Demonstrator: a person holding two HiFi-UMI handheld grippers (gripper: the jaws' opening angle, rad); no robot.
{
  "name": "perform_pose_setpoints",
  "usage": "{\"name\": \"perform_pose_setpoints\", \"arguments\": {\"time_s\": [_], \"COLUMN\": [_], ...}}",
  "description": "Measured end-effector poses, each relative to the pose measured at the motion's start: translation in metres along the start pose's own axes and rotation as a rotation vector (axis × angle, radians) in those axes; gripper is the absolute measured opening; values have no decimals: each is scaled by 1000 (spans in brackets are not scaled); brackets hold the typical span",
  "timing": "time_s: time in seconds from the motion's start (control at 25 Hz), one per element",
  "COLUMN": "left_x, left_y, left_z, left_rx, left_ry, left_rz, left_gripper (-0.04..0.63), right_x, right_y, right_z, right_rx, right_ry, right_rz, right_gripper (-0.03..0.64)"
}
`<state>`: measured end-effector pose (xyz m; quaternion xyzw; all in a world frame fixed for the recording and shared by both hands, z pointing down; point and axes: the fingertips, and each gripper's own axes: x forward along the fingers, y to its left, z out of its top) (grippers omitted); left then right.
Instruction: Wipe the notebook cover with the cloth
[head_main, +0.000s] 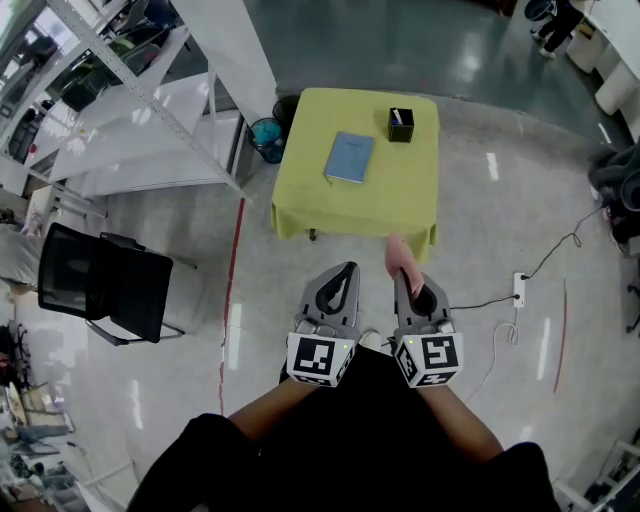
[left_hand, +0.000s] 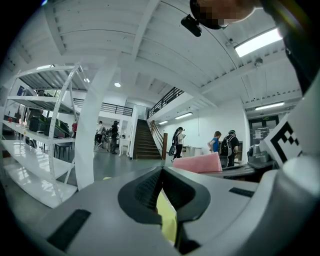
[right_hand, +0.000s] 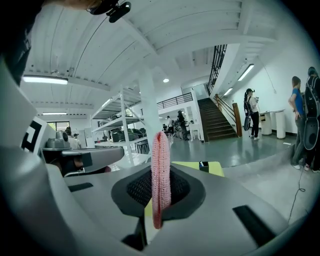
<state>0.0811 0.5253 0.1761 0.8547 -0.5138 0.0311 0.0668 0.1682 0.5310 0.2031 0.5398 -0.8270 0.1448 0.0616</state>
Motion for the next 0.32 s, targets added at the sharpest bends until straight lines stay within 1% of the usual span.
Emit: {"name": "perform_pose_setpoints", "arguments": {"time_s": [0.32], "left_x": [5], "left_y": [1], "left_z": [-8], "left_rx": [8], "left_ry": [12], "left_rz": [-7], "left_gripper": [8], "right_x": [8], "right_y": [0], "right_z": [-7], "right_rx": [-21], "right_ry": [21], "right_rz": [12], "right_gripper": [37]}}
